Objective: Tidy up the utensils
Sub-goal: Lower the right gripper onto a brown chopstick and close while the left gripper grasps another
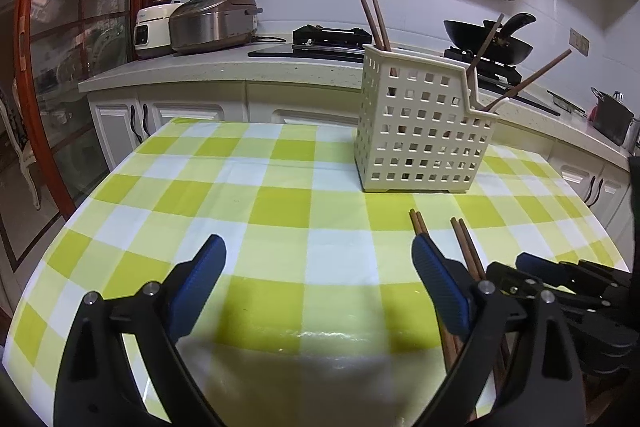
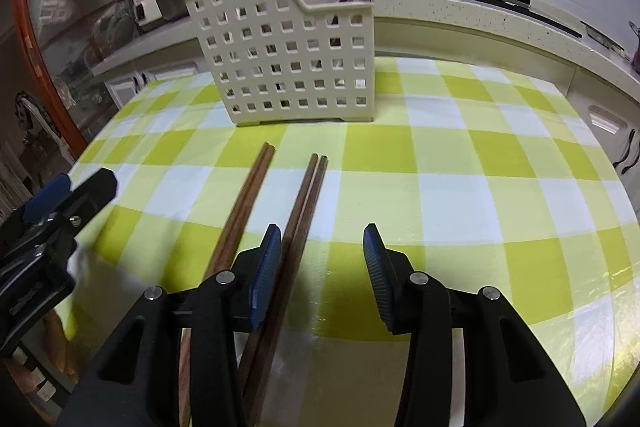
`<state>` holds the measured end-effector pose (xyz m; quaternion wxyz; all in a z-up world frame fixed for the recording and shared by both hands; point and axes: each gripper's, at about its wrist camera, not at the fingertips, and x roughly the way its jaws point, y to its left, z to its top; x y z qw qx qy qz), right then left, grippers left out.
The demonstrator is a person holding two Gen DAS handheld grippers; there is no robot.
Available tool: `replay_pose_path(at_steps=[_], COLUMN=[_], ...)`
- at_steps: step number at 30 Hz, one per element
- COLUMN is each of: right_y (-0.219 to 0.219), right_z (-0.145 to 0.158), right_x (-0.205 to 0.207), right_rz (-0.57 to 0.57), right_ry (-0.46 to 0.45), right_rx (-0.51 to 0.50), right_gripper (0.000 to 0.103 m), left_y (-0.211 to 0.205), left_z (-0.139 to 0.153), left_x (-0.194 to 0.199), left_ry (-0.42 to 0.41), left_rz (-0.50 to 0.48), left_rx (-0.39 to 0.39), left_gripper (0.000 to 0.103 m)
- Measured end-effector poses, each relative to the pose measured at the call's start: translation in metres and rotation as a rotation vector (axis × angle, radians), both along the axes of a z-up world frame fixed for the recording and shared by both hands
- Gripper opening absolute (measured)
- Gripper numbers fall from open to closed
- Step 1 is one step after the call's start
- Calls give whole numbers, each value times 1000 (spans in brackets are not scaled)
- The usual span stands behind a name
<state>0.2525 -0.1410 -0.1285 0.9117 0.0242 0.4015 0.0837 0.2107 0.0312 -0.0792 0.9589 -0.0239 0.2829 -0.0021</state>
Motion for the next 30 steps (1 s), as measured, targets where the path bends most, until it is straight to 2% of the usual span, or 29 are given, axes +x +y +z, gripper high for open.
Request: replay_pose_path(at_steps=[9,15,18,19,25,30], right_y=[11,16,21,22,9,-22], right_z=[-5,-7,-6,-7,-7,-7], right_x=[4,11,13,12,6,3], right_rz=[-20,17,40,48,77,44], right_ry=[27,54,58,57,52,51], right_rx=[-94,-127,-138,-140,-102,-68], right_gripper=[33,24,14,10,8,6], left_y=[0,1,2,3,5,2], left_z=[-1,-2,-3,-3,-4,-5], left_x=[1,2,2,2,4,5], left_ry=[7,9,13,14,31,39], left_rz=[2,-2,0,0,-4,-26], left_rx=[-12,-8,-13,-16,-31,-30], left_gripper=[91,91,91,91,91,91])
